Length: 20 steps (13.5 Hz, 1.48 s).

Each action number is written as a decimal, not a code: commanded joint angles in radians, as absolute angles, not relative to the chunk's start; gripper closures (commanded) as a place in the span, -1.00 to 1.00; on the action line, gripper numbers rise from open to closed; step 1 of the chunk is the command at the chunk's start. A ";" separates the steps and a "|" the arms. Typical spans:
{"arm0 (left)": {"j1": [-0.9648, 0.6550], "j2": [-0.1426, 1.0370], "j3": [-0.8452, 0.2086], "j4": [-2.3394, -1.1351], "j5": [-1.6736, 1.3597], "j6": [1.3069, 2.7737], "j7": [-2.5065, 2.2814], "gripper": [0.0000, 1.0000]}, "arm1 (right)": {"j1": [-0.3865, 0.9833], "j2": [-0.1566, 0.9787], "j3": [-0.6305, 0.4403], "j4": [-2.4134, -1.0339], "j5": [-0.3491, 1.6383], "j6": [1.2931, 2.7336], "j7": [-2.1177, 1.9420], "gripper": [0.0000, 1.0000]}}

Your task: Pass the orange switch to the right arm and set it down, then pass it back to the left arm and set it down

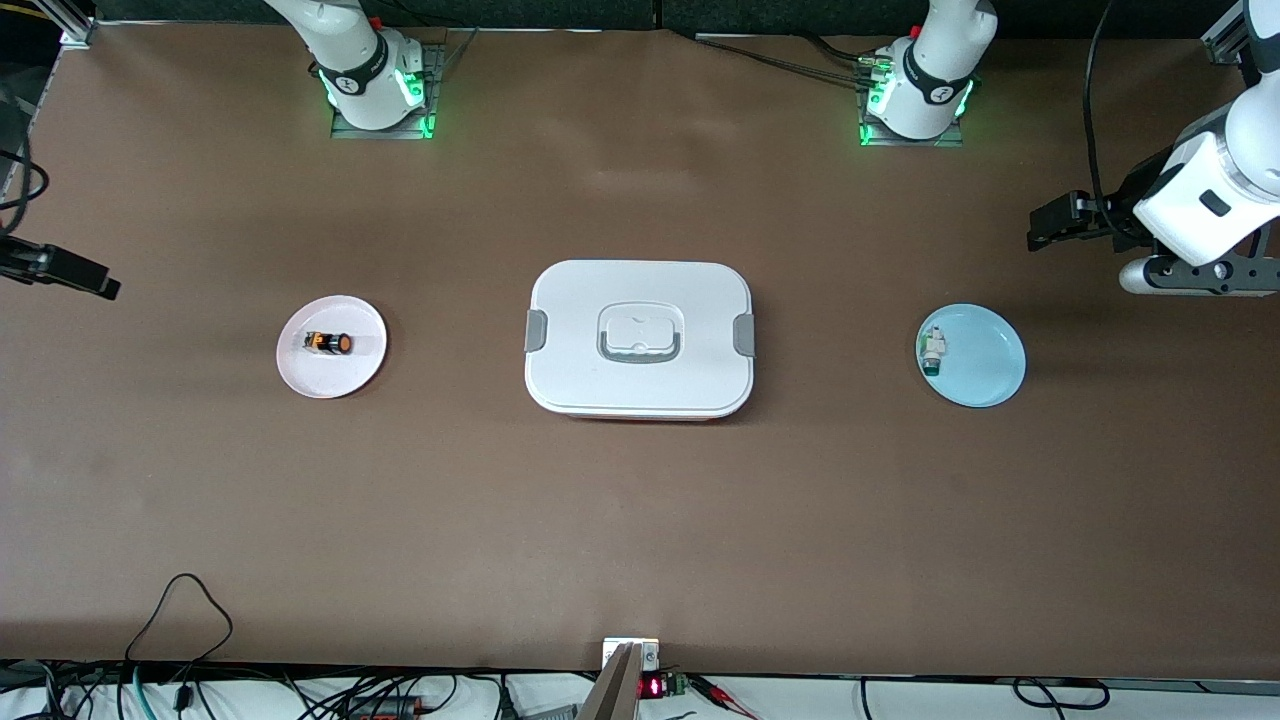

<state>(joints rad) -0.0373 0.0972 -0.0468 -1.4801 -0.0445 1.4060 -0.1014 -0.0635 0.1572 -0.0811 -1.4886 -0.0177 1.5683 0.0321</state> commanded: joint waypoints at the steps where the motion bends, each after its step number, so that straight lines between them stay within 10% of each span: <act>1: -0.031 0.086 -0.055 -1.480 -0.031 1.397 -0.092 -1.00 | -0.055 0.130 -0.069 -1.514 -0.041 1.555 -0.001 -1.00; 7: -0.028 0.086 -0.054 -1.480 -0.031 1.397 -0.091 -1.00 | -0.051 0.022 -0.066 -1.698 -0.043 1.678 -0.040 -1.00; 20: -0.025 0.086 -0.054 -1.480 -0.032 1.397 -0.094 -1.00 | -0.048 0.025 -0.044 -1.596 -0.034 1.577 -0.048 -1.00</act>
